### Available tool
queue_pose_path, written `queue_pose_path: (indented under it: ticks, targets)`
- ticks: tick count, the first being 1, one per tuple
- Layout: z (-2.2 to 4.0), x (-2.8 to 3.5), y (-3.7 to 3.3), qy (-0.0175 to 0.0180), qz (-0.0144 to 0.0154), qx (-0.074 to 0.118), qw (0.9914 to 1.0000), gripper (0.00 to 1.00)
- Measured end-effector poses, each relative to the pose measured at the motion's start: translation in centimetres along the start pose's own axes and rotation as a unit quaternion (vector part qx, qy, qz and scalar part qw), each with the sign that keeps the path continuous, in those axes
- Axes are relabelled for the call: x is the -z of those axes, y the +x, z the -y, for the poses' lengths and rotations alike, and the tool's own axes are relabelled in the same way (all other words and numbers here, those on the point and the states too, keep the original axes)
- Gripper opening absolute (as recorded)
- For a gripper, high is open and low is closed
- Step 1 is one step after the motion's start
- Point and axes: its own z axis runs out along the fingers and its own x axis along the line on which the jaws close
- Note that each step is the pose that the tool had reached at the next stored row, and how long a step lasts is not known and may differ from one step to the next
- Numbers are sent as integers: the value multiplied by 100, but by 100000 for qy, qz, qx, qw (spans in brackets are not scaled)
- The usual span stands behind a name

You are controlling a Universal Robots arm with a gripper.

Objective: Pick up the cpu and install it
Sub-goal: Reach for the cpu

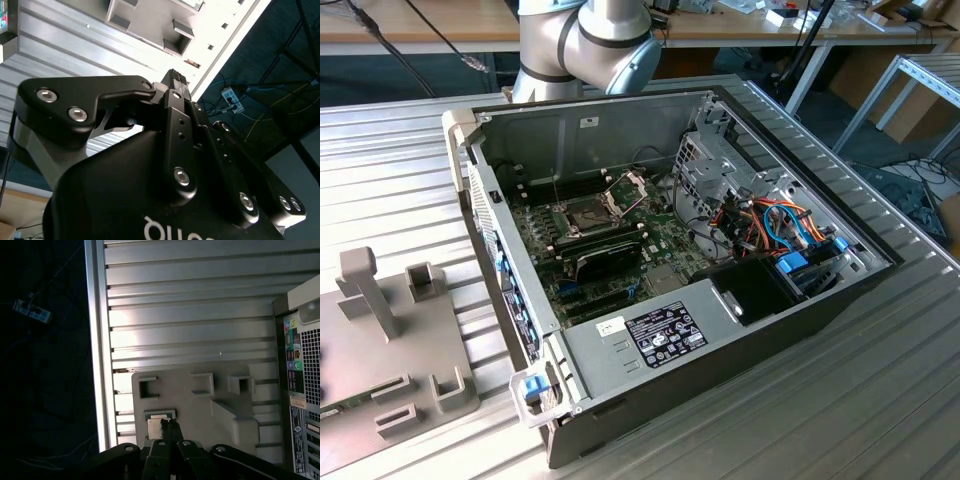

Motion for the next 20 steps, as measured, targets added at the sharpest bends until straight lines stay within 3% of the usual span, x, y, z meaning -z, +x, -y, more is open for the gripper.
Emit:
queue_pose_path:
  ticks: [7,20]
  targets:
    - [100,0,-7,2,0,-2,100000,11]
    - [410,-9,-24,12,-11,-2,100000,11]
